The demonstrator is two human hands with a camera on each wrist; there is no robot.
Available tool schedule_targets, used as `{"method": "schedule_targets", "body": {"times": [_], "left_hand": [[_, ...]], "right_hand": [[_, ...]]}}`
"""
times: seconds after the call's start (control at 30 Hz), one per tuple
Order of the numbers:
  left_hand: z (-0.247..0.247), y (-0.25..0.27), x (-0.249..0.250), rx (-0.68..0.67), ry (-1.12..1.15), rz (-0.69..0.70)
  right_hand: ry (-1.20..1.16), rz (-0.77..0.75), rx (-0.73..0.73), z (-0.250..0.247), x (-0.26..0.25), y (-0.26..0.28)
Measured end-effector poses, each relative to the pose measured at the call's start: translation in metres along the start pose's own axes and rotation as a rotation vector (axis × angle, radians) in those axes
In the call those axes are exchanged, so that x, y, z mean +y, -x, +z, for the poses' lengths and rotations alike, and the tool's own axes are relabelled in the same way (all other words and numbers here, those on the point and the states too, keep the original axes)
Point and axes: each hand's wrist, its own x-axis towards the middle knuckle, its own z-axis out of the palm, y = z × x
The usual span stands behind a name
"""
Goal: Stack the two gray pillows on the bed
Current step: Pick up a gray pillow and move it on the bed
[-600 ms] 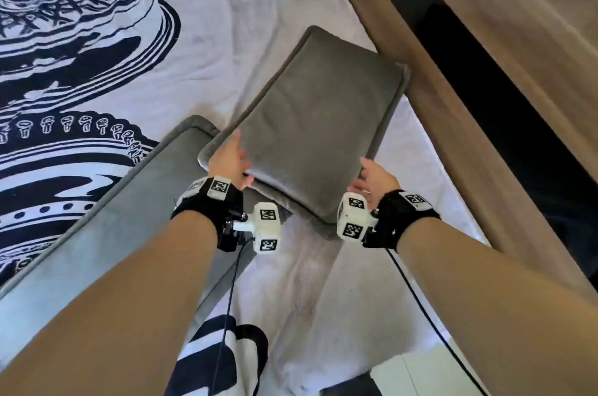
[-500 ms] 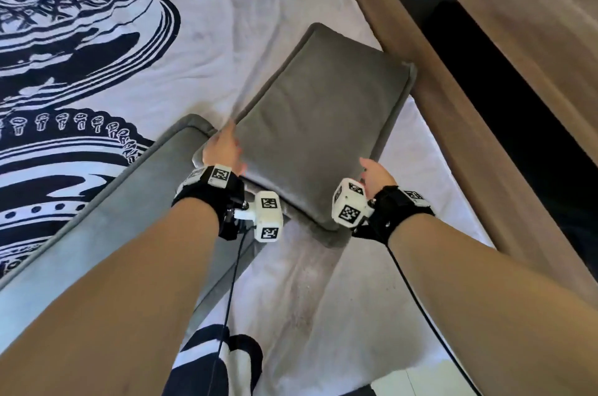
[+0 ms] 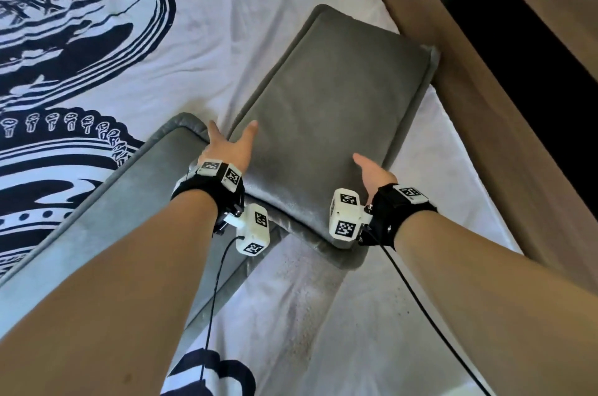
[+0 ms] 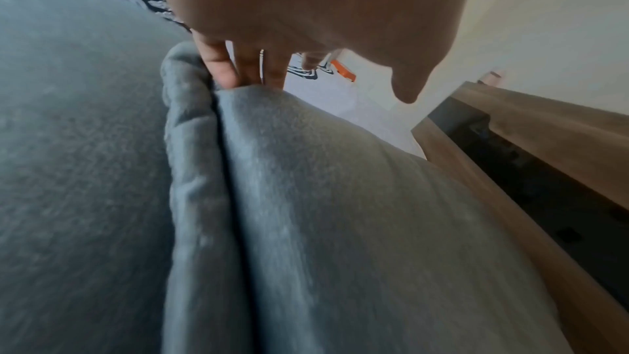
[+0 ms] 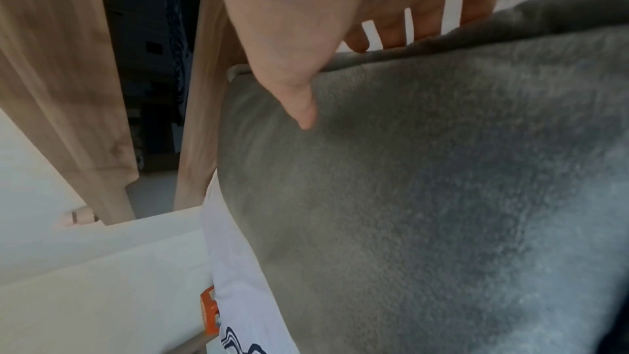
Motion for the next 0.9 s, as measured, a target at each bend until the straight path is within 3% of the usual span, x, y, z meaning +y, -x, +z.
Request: {"method": "schedule_targets", "body": {"times": [0.17,0.27,0.37,0.63,0.9], "left_hand": [[0.013,0.017,0.003,-0.126,0.006,-0.011],[0.037,0.035,-0.004,-0.307,0.101,-0.13],[0.066,0.052,-0.004,-0.369,0.206,-0.199],[0.123,0.077,0.02,-0.31,0.475,-0.152],[0.171,0.079,0.054,-0.241,0.483,-0.015]], "right_hand": [[0.157,-0.127,0.203,-0.043,-0.02,-0.018],[0.184,-0.166,0.182,-0.085,-0.038,-0.006],[0.217,-0.229,0.163,-0.117,-0.053,-0.005],[0.232,-0.421,0.149,-0.157,-0.09,-0.015],[0.411,-0.533,0.248,-0.186,-0.113,-0.061]]}}
